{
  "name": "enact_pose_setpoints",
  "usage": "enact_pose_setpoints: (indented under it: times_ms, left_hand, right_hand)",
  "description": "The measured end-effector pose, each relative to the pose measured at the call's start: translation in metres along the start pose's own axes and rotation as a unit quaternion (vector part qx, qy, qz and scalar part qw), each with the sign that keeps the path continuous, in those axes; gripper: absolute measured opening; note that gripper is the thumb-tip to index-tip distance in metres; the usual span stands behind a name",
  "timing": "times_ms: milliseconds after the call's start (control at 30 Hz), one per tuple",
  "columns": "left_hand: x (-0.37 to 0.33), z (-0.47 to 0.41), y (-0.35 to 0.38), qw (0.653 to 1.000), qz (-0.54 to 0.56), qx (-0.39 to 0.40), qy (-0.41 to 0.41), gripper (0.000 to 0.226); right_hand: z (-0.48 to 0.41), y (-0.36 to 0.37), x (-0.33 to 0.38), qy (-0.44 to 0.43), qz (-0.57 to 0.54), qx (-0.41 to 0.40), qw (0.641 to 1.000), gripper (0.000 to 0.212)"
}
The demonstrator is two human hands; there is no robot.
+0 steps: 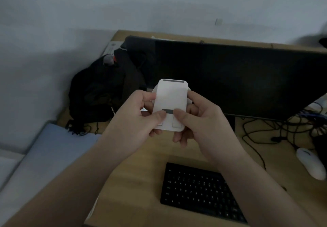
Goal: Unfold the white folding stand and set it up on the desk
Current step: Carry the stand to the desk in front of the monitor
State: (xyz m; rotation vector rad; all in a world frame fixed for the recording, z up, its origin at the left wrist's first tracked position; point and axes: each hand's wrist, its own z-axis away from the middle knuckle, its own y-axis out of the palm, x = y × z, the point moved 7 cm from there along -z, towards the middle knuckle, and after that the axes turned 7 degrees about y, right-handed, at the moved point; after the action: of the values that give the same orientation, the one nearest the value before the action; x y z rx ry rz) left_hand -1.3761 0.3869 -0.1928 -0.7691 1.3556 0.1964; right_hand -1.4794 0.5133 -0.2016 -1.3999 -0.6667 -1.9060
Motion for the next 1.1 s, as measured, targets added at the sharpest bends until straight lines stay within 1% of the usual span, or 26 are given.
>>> enact_pose_setpoints:
  times_ms: [133, 267, 367, 500, 800, 967, 1100]
  left_hand:
    - [0.038, -0.013, 0.006, 0.999, -0.035, 0.009, -0.013, 0.035]
    - [0.07, -0.023, 0.018, 0.999, -0.037, 0.023, -0.031, 0.035]
    - [0.094, -0.028, 0.027, 0.997, -0.046, 0.031, -0.045, 0.036]
    - [0.125, -0.035, 0.039, 0.996, -0.057, 0.042, -0.049, 0.043]
    - [0.194, -0.046, 0.075, 0.993, -0.084, 0.047, -0.068, 0.037]
    - [0.223, -0.055, 0.096, 0.99, -0.115, 0.052, -0.057, 0.041]
    - [0.242, -0.061, 0.112, 0.986, -0.135, 0.067, -0.073, 0.041]
  right_hand:
    - [-0.025, 0.007, -0.037, 0.023, 0.001, -0.001, 1.0, 0.04]
    - [-0.042, 0.007, -0.068, 0.052, 0.013, -0.028, 0.998, 0.049]
    - [-0.05, 0.007, -0.088, 0.067, 0.018, -0.041, 0.997, 0.051]
    - [-0.065, 0.007, -0.118, 0.085, 0.034, -0.048, 0.995, 0.053]
    - [-0.1, 0.0, -0.198, 0.128, 0.049, -0.056, 0.989, 0.054]
    - [-0.113, -0.008, -0.23, 0.142, 0.052, -0.075, 0.986, 0.055]
    - [-0.123, -0.015, -0.251, 0.153, 0.076, -0.084, 0.982, 0.057]
